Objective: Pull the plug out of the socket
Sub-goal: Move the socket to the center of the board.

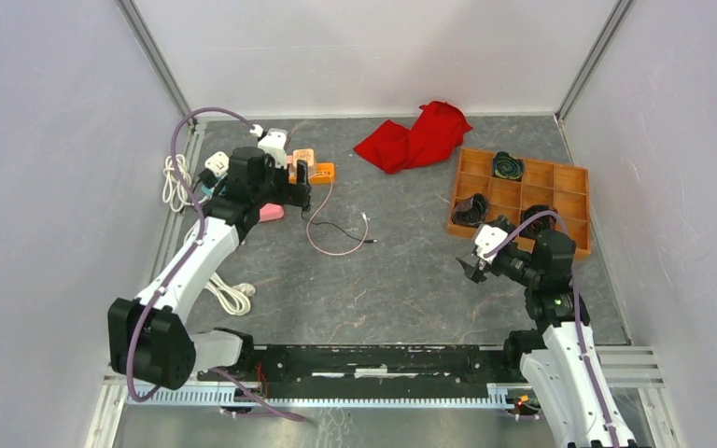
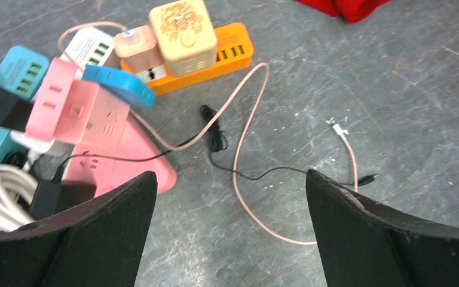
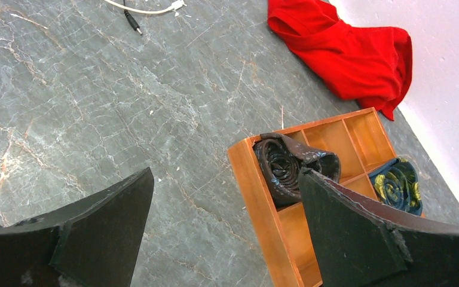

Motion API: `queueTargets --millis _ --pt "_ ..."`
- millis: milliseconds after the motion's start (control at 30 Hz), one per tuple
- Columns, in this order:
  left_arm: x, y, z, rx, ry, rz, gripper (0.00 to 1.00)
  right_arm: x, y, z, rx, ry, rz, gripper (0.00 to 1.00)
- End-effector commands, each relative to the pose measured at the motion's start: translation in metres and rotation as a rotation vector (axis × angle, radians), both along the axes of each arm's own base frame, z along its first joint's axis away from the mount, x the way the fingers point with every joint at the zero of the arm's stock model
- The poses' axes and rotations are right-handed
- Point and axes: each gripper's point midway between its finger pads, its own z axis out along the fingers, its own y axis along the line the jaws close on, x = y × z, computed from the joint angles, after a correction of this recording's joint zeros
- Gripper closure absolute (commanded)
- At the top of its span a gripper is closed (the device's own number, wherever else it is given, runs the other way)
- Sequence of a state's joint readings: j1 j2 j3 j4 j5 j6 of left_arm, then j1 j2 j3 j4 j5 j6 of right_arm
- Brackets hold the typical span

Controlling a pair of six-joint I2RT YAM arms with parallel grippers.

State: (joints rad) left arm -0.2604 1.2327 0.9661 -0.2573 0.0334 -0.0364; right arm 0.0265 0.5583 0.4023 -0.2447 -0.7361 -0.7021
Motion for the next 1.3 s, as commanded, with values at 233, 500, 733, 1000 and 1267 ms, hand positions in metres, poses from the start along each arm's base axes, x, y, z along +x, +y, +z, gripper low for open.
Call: queueTargets --millis 233,500,733,1000,1267 --pt "0.032 -0.034 0.041 -0.144 -0.015 -0.061 0.0 -0.003 0.008 0.006 0.015 -0.009 0.045 0.02" --pt "0.069 -0.029 0.022 -0.186 0.037 0.099 0.02 -0.007 0.012 0.007 0.026 0.038 0.063 0.02" --pt "0.101 -0.035 0.006 -0.174 0.098 0.131 0.04 -0.008 0.008 0.011 0.02 0.046 0.038 0.02" --pt "0.138 -0.021 -0.011 -0.065 0.105 0.232 0.04 -0.008 0.009 0.013 0.012 0.04 0.026 0.02" --pt "0.165 -0.016 -0.031 0.027 0.109 0.276 0.05 -0.003 0.008 0.007 -0.025 0.047 0.002 0.02"
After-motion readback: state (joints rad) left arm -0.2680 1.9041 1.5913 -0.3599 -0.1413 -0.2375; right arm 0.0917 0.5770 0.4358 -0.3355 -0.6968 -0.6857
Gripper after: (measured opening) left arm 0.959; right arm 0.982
